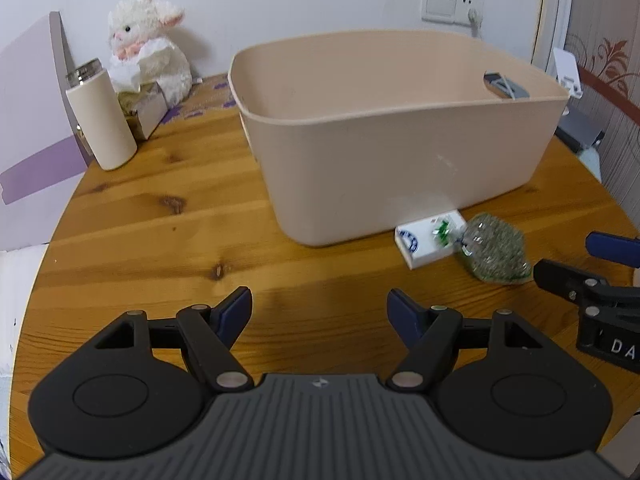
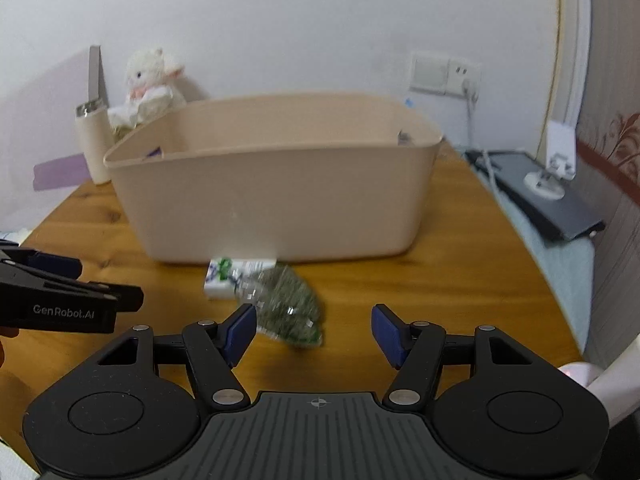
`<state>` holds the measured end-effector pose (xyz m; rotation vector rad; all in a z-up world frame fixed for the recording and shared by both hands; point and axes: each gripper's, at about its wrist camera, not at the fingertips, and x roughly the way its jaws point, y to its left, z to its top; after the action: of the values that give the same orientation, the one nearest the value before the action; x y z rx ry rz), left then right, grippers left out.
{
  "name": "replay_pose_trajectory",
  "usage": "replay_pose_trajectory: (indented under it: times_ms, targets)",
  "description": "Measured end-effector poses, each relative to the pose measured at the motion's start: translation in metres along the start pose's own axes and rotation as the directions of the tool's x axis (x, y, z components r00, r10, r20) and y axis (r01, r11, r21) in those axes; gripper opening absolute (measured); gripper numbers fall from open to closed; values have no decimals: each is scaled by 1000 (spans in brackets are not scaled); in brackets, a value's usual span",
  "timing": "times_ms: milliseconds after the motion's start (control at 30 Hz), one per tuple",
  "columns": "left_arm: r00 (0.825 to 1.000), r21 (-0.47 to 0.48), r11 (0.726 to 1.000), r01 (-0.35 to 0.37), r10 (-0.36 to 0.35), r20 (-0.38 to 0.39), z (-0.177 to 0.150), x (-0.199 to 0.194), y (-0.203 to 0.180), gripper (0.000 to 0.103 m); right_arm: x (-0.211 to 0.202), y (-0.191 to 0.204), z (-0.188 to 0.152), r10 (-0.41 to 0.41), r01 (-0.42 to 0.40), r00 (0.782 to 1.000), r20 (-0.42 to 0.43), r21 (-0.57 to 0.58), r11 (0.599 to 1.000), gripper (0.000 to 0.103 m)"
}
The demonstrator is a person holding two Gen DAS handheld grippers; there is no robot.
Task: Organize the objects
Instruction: 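Grasp the white medicine box with left tool while right tool grasps the tea-leaf bag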
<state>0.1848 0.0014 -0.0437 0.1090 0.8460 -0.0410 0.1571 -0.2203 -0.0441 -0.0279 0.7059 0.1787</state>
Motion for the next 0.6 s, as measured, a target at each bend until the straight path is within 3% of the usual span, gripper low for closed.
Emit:
replay_pose_trajectory:
  times_ms: [600]
  targets:
    - [996, -31, 998, 47, -49, -70, 4, 40, -12, 76, 54, 4, 0, 29, -29, 996, -80, 1, 1000, 67]
